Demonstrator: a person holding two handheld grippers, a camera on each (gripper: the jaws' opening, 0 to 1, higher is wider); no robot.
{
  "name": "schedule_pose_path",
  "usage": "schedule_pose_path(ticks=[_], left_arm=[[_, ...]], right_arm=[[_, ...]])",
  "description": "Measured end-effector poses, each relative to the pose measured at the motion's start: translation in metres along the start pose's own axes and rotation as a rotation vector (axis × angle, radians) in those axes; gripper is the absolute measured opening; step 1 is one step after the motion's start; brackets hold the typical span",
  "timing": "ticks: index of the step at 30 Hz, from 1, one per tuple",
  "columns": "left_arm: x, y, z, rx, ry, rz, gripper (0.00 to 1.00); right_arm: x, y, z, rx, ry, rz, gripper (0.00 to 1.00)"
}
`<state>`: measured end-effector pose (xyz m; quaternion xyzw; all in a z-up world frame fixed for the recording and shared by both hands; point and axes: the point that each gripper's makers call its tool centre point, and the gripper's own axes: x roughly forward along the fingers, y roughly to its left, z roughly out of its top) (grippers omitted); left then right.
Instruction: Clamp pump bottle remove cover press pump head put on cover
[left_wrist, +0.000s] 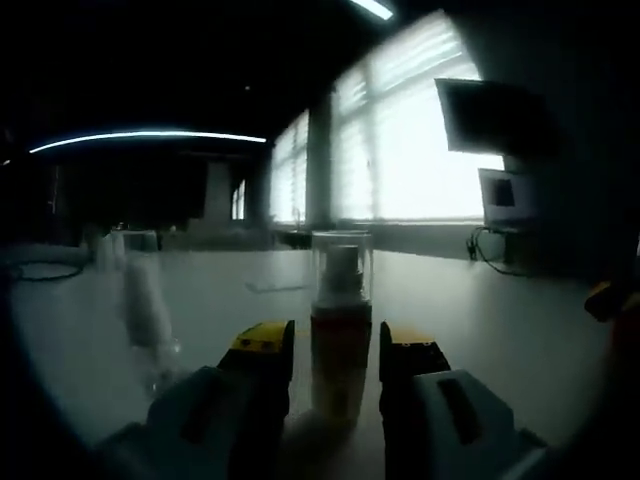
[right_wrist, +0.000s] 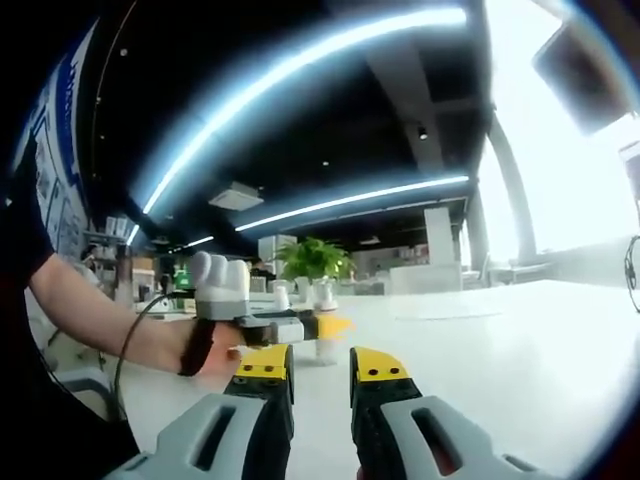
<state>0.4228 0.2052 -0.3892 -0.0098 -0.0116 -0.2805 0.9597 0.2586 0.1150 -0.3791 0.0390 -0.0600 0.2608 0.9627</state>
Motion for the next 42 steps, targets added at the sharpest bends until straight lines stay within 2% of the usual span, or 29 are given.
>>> schedule_pose_path(ticks=[4, 6, 13, 17, 24, 31, 38, 42], left_arm=[[-0.005, -0.002, -0.001, 0.020, 0.004, -0.014, 0.25], [-0.011, -0.005, 0.004, 0.000, -0.012, -0.023, 0.26], [-0.027, 0.008, 0.007, 0.017, -0.028, -0.016, 0.26], [-0.045, 0.006, 0.010, 0.038, -0.042, -0.037, 0.26], [-0.070, -0.006, 0.026, 0.044, -0.078, -0.090, 0.26], [-0.087, -0.011, 0.045, 0.037, -0.107, -0.115, 0.26], [-0.101, -0.010, 0.046, 0.001, -0.092, -0.135, 0.26], [-0.110, -0.004, 0.036, -0.044, -0.038, -0.164, 0.26]], right_arm=[[0.001, 0.000, -0.001, -0.005, 0.004, 0.000, 0.17], [0.000, 0.000, 0.000, -0.004, 0.002, -0.002, 0.17], [0.001, 0.003, -0.001, -0.020, 0.007, -0.007, 0.17], [0.001, 0.003, -0.001, -0.019, 0.005, -0.009, 0.17], [0.000, -0.006, 0.000, -0.009, -0.002, -0.022, 0.17], [0.001, -0.002, 0.000, -0.013, 0.003, -0.024, 0.17], [0.004, -0.001, -0.002, -0.020, 0.016, -0.015, 0.17], [0.007, -0.001, -0.004, -0.020, 0.023, -0.008, 0.18]])
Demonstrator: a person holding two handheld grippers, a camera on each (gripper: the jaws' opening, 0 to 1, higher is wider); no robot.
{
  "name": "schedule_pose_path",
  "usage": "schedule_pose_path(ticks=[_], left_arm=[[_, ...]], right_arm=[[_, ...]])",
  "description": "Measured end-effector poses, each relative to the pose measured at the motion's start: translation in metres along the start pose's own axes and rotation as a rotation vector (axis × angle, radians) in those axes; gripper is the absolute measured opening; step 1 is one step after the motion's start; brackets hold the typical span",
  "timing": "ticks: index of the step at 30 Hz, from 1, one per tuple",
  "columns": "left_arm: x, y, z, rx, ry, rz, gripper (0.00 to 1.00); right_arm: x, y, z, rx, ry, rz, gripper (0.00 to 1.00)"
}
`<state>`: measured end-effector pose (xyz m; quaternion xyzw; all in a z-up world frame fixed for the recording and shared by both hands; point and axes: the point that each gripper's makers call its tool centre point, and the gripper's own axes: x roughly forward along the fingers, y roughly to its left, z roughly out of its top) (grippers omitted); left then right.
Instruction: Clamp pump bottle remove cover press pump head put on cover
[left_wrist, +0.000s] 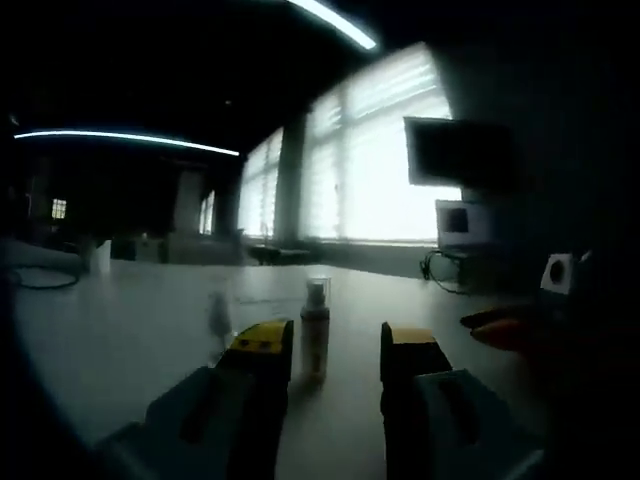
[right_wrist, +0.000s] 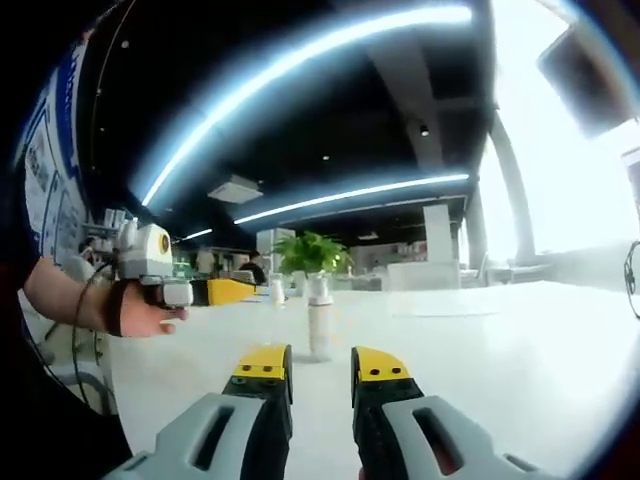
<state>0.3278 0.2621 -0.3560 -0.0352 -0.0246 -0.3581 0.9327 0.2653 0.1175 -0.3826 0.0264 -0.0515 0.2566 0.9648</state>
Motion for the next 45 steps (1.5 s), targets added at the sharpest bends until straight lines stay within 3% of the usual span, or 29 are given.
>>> schedule_pose_path(ticks=[9, 18, 24, 37, 45], left_arm=[[-0.030, 0.018, 0.003, 0.005, -0.020, 0.027, 0.27], [-0.051, 0.020, 0.006, 0.026, -0.030, 0.014, 0.30], [-0.068, 0.040, -0.010, -0.030, -0.029, 0.050, 0.31], [-0.092, 0.029, -0.009, 0.028, -0.052, 0.021, 0.33], [-0.097, 0.041, -0.014, 0.018, -0.047, 0.003, 0.33]], right_arm=[[-0.001, -0.006, 0.000, 0.017, -0.004, -0.002, 0.18], [-0.001, -0.001, -0.002, 0.012, 0.007, 0.007, 0.19], [0.000, 0.004, -0.002, -0.012, 0.015, 0.006, 0.19], [0.001, 0.002, -0.005, -0.020, 0.035, 0.019, 0.19], [0.000, 0.004, -0.006, -0.032, 0.037, 0.019, 0.19]])
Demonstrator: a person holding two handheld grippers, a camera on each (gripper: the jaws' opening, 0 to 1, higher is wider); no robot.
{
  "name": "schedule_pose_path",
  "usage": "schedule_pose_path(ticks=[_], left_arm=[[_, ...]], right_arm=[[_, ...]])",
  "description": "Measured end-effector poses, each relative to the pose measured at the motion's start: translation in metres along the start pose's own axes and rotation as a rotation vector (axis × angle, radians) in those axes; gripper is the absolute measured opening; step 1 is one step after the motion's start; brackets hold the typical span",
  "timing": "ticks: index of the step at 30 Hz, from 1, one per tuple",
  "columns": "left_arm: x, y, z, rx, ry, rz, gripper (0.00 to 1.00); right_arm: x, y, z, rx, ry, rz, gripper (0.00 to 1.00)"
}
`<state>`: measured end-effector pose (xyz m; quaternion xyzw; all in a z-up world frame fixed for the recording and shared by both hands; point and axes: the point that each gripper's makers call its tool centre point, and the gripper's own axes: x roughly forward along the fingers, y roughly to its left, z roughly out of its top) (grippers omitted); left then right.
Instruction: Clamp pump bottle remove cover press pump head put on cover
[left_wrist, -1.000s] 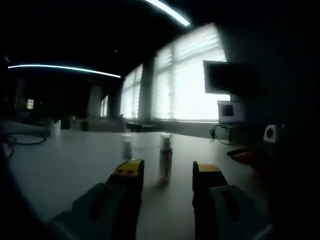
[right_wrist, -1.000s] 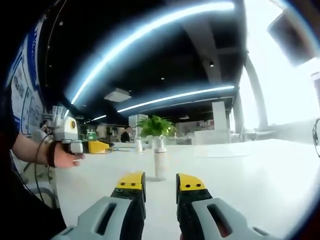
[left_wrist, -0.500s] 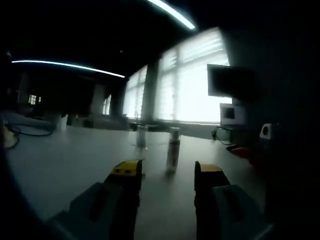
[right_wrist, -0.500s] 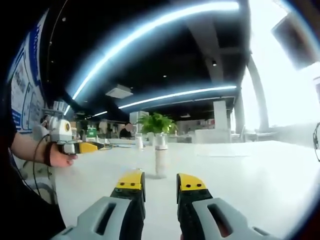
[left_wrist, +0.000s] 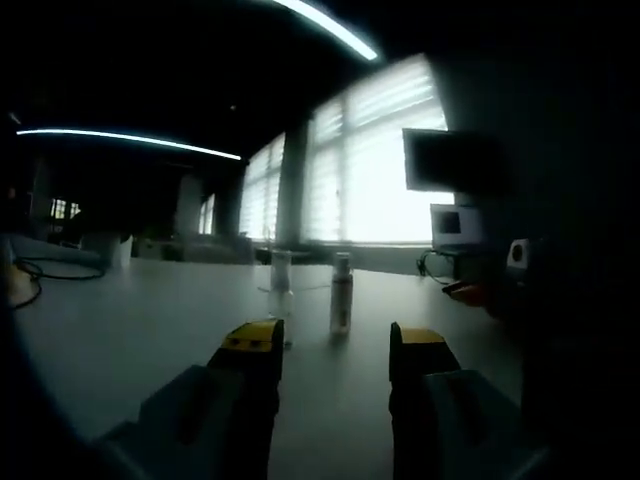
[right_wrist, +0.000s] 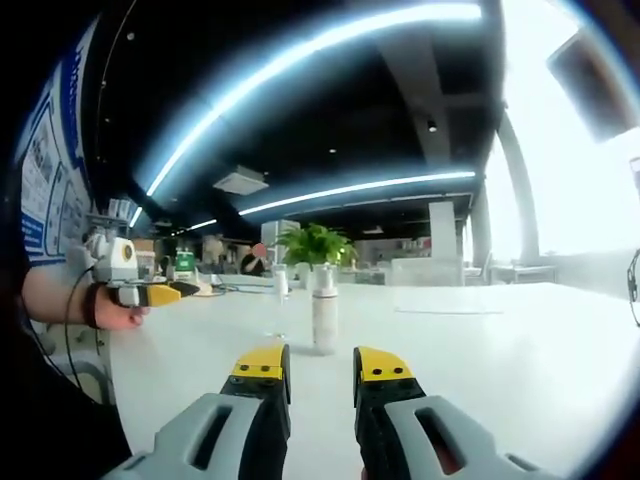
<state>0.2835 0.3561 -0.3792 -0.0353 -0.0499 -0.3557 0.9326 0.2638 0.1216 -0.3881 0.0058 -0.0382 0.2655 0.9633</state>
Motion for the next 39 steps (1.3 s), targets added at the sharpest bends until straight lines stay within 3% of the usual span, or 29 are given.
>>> schedule_pose_path(ticks=[6, 12, 39], left_arm=[[-0.001, -0.008, 0.000, 0.065, -0.011, -0.020, 0.34], [-0.002, -0.014, -0.001, 0.069, -0.005, -0.040, 0.33], [-0.005, -0.012, 0.005, 0.025, -0.024, -0.016, 0.26]], right_arm=[[0.000, -0.003, 0.000, -0.005, -0.001, -0.015, 0.19], [0.000, -0.005, -0.001, 0.001, -0.002, -0.012, 0.19], [0.002, -0.005, -0.004, -0.008, 0.004, 0.005, 0.19]])
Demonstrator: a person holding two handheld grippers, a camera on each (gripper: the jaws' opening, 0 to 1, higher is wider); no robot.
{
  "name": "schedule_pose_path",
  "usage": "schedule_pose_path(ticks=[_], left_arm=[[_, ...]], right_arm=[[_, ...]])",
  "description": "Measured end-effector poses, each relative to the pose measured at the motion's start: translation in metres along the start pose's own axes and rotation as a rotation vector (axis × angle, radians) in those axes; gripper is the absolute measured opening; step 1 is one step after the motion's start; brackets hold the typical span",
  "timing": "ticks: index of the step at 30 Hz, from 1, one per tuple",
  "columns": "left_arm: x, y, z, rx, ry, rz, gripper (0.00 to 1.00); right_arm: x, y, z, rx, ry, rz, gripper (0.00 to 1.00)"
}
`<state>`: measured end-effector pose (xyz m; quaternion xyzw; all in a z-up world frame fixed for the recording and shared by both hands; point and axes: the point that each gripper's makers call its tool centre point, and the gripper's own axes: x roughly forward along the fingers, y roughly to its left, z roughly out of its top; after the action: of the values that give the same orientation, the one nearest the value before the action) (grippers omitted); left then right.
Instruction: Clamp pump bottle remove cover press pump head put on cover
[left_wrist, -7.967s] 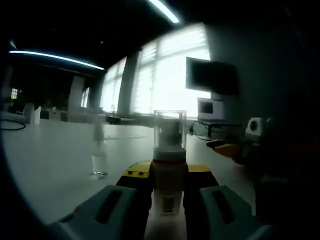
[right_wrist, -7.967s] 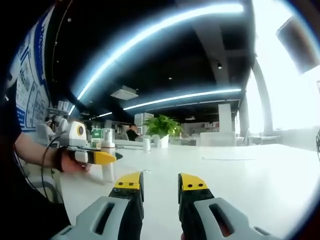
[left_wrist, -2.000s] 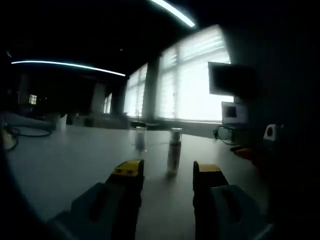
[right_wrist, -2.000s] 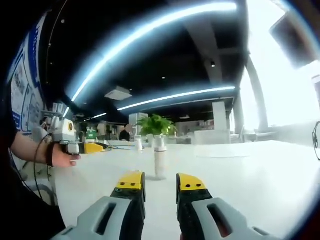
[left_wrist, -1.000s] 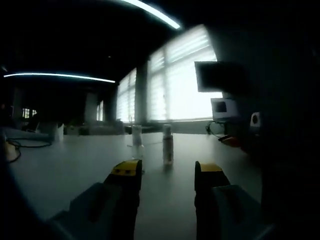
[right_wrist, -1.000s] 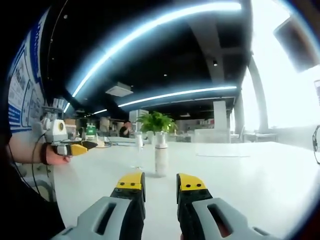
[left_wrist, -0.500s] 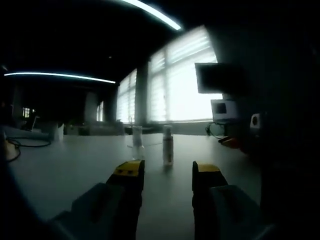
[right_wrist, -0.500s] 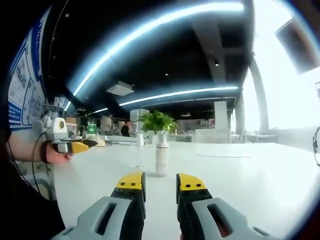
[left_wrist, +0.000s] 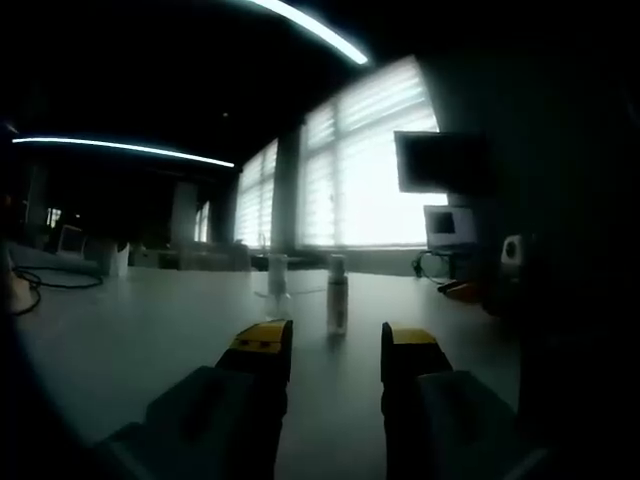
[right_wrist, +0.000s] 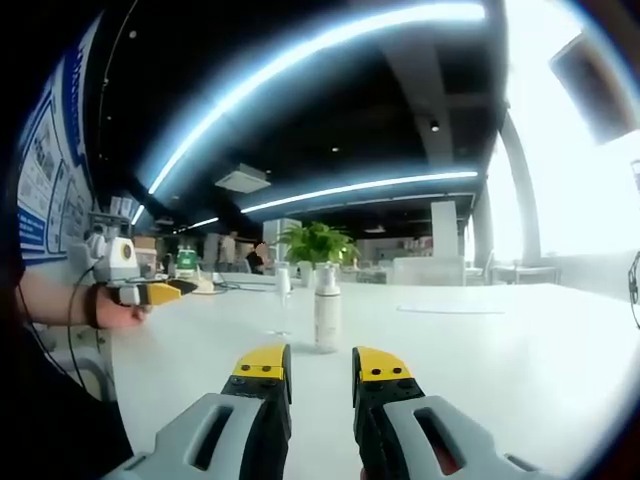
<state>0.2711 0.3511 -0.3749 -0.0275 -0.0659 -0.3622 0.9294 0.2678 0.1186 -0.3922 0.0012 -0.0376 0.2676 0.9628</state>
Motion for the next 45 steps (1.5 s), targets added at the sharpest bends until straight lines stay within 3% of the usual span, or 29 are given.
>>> schedule_pose_path(ticks=[7, 12, 22, 45], left_arm=[[0.000, 0.003, 0.003, -0.044, -0.022, 0.009, 0.25], [0.000, 0.016, 0.002, -0.041, -0.030, 0.024, 0.23], [0.001, 0.010, 0.008, -0.065, -0.062, 0.021, 0.23], [0.000, 0.005, 0.008, -0.064, -0.052, 0.023, 0.23]], right_arm=[[0.000, -0.003, -0.001, 0.005, 0.004, -0.010, 0.19], [0.000, -0.004, -0.002, -0.005, 0.007, -0.012, 0.19], [-0.001, -0.004, -0.001, -0.008, 0.000, -0.011, 0.19], [-0.001, -0.005, -0.001, 0.005, -0.001, -0.015, 0.18]])
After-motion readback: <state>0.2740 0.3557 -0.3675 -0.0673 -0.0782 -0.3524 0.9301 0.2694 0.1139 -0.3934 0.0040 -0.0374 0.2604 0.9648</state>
